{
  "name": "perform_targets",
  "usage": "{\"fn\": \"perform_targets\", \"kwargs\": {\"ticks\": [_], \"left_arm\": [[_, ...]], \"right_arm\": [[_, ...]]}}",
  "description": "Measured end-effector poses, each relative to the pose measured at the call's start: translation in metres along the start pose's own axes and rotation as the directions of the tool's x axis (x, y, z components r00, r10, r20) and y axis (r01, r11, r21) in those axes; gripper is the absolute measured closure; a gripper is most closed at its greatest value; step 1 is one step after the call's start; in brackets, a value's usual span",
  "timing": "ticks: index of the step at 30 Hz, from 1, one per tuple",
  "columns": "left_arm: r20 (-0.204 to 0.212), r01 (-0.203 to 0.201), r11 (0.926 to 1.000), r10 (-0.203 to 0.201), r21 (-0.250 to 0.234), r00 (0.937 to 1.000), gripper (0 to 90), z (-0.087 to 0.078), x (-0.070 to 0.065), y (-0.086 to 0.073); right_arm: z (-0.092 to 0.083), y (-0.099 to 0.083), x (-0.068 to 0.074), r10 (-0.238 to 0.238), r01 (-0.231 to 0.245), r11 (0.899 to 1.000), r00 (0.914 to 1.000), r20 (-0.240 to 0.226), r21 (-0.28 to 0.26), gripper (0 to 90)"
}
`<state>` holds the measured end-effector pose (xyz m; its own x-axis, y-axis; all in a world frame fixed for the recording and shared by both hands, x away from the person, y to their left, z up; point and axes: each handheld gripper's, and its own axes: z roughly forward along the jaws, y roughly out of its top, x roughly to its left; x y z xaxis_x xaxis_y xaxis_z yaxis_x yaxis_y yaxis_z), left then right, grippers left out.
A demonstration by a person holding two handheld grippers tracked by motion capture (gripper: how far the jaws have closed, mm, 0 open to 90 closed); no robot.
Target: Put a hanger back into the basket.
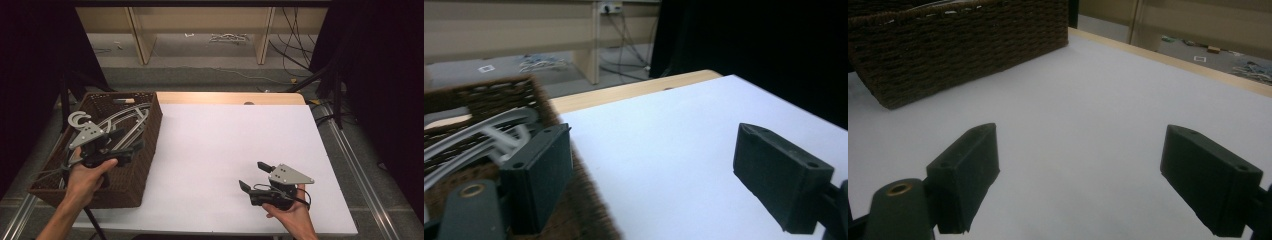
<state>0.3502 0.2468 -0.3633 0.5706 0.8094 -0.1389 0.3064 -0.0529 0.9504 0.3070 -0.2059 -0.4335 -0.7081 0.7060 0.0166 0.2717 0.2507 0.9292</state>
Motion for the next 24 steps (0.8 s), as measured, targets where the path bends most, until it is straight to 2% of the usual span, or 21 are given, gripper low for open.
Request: {"fn": "perform_targets", "kwargs": {"ticks": [2, 5, 7, 10, 16, 19, 21, 24], "left_arm": [[0.024, -0.006, 1.0, 0.006, -0.003, 0.9997, 15.7, 0.003, -0.008, -0.002], [0.055, -0.008, 0.9999, 0.008, 0.006, 0.9985, 15.9, 0.008, -0.018, -0.006], [0.074, -0.015, 0.9998, 0.014, 0.013, 0.9972, 15.9, 0.012, -0.024, -0.009], [0.094, -0.018, 0.9998, 0.018, 0.005, 0.9954, 15.9, 0.016, -0.033, -0.013], [0.128, -0.029, 0.9994, 0.031, -0.02, 0.9913, 15.9, 0.023, -0.051, -0.022], [0.139, -0.048, 0.9984, 0.052, -0.029, 0.989, 15.9, 0.025, -0.057, -0.027], [0.148, -0.045, 0.9984, 0.05, -0.034, 0.9878, 15.9, 0.025, -0.06, -0.031], [0.153, -0.064, 0.9973, 0.069, -0.037, 0.9857, 15.8, 0.027, -0.065, -0.038]], "right_arm": [[-0.002, 0.0, 0.0, -0.016, 0.016, 1.0, 0.9998, 0.013, 0.007, 16.7], [-0.003, -0.001, 0.002, -0.01, 0.01, 1.0, 0.9999, 0.01, 0.016, 16.7], [-0.004, -0.001, 0.001, -0.019, 0.019, 1.0, 0.9997, 0.016, 0.004, 16.7], [-0.004, -0.001, 0.002, -0.006, 0.006, 1.0, 0.9999, 0.014, 0.003, 16.7], [-0.007, -0.001, 0.003, -0.01, 0.01, 1.0, 0.9999, 0.012, 0.022, 16.7], [-0.007, -0.002, 0.003, -0.007, 0.007, 1.0, 0.9999, 0.011, 0.008, 16.7], [-0.008, -0.003, 0.004, -0.009, 0.009, 1.0, 0.9998, 0.017, -0.007, 16.7], [-0.01, -0.004, 0.004, -0.008, 0.008, 1.0, 0.9999, 0.012, -0.001, 16.6]]}}
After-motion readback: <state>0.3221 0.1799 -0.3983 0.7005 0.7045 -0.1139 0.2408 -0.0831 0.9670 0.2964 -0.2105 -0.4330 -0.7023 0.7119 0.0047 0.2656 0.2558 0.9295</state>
